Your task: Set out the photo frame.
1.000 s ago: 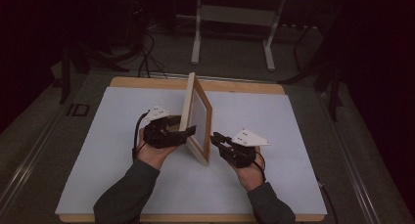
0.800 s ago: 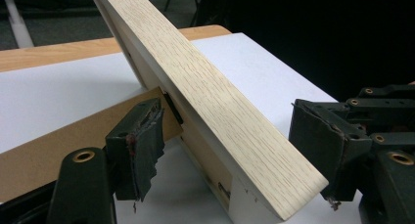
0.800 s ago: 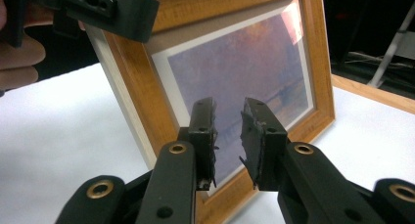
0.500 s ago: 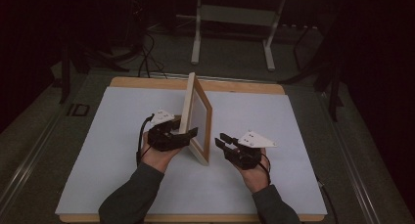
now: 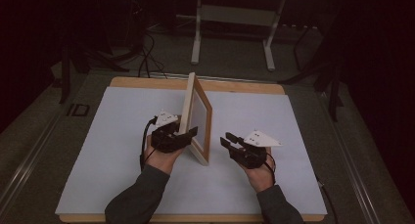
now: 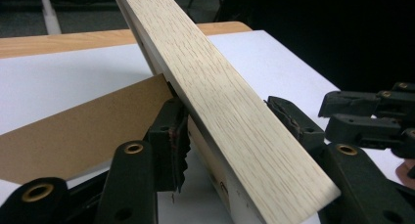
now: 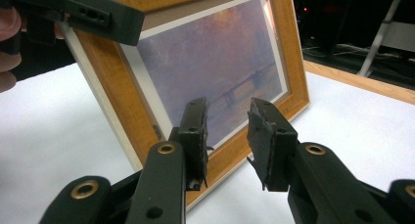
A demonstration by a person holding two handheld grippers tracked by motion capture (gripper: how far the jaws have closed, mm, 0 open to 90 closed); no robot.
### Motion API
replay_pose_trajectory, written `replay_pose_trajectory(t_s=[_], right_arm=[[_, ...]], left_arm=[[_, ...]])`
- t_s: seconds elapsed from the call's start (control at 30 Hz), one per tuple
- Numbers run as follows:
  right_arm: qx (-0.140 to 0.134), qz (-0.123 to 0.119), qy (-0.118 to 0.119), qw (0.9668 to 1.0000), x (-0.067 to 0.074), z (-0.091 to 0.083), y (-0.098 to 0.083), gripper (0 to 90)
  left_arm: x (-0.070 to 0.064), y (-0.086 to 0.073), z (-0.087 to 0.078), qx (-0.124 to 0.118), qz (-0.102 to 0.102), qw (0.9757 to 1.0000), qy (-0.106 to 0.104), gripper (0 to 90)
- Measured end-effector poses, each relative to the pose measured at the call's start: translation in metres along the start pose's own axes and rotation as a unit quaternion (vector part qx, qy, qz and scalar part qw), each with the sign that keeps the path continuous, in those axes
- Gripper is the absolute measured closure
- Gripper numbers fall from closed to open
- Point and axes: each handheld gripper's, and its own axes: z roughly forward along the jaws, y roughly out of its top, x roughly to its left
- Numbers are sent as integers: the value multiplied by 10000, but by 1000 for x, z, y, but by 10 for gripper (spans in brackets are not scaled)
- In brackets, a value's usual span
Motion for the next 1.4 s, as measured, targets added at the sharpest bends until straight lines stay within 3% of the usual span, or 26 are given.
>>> replay_pose_trajectory(t_s=[0.23, 0.8, 1.2, 1.4], right_arm=[[5, 12, -50, 10000, -5, -2, 1, 678], [97, -58, -138, 9998, -14, -3, 4, 669], [162, -100, -199, 9996, -20, -4, 5, 656], [201, -121, -210, 9995, -22, -3, 5, 653]], left_arm=[[1, 0, 0, 19, 14, 10000, 80, 554], [21, 4, -5, 117, -133, 9997, -158, 619], [44, 9, -7, 314, 74, 9972, -678, 630], [60, 12, -8, 454, 189, 9928, -1095, 638]])
